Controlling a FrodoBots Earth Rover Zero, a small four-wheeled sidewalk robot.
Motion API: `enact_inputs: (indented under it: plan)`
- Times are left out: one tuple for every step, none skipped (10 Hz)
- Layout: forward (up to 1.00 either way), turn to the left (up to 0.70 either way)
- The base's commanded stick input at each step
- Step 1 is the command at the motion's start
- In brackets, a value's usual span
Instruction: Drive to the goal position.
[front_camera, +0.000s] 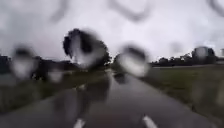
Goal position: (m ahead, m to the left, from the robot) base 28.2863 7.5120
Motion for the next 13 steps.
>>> enact_inputs:
  plan:
    - [0.85,-0.11]
    - [0.85,-0.03]
    - [0.85,0.00]
    - [0.85,0.00]
    - [0.85,0.00]
    - [0.85,0.00]
    - [0.85,0.00]
    - [0.85,0.00]
    - [0.85,0.00]
    - [0.85,0.00]
    - [0.85,0.00]
    - [0.85,0.00]
    - [0.85,-0.10]
